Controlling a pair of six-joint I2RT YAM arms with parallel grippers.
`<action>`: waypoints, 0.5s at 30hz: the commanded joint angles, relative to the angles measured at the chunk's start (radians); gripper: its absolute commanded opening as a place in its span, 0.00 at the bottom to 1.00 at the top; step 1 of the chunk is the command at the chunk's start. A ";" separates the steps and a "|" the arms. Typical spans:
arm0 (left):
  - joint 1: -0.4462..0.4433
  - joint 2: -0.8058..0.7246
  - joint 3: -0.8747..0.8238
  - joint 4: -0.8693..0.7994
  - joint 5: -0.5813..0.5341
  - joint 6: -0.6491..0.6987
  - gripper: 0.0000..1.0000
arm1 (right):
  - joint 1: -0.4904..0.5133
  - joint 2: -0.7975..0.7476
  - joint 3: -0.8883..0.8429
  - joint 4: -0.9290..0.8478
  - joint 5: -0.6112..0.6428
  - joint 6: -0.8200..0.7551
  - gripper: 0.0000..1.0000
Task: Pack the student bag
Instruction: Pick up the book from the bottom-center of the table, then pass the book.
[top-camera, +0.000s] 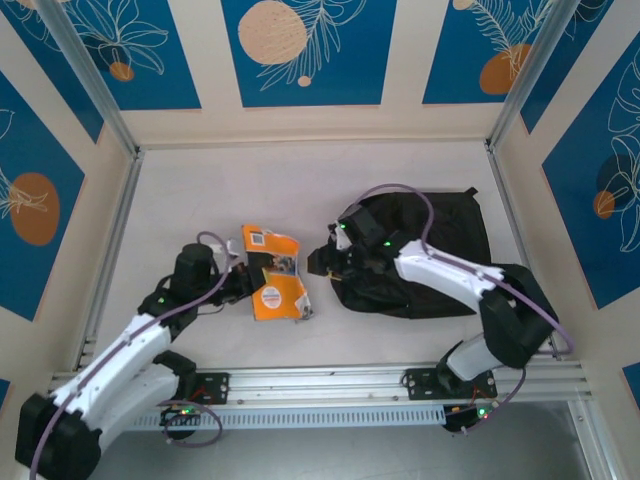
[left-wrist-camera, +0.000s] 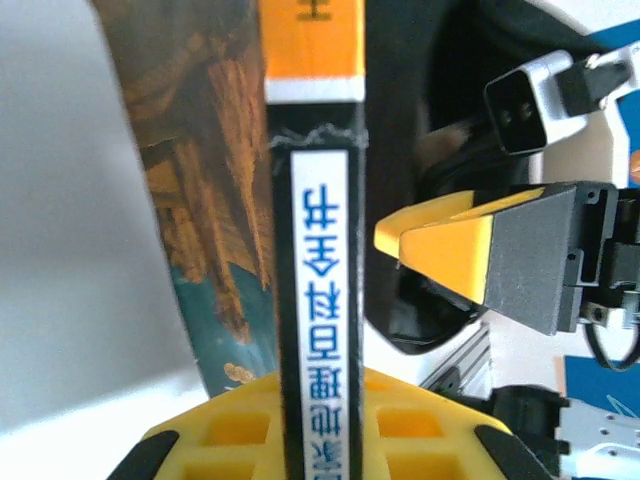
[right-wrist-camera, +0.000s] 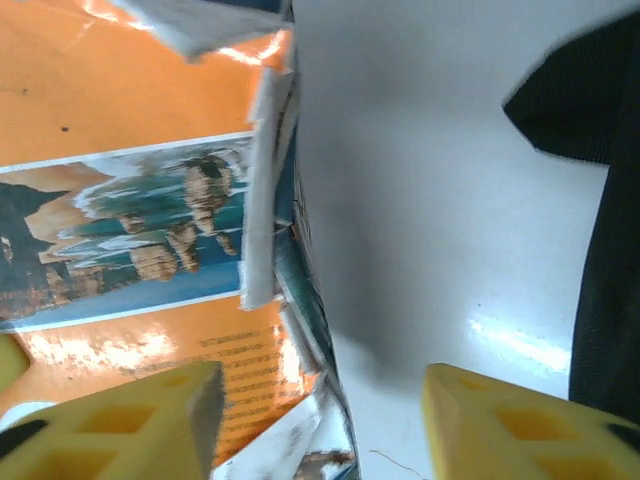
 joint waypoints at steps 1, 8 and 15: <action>0.002 -0.110 0.047 -0.022 -0.021 0.021 0.00 | -0.058 -0.108 -0.083 0.085 -0.067 0.012 0.77; 0.003 -0.156 0.022 0.187 0.128 -0.086 0.00 | -0.173 -0.189 -0.246 0.499 -0.434 0.154 0.99; 0.002 -0.163 0.017 0.353 0.207 -0.177 0.00 | -0.140 -0.182 -0.250 0.593 -0.492 0.165 1.00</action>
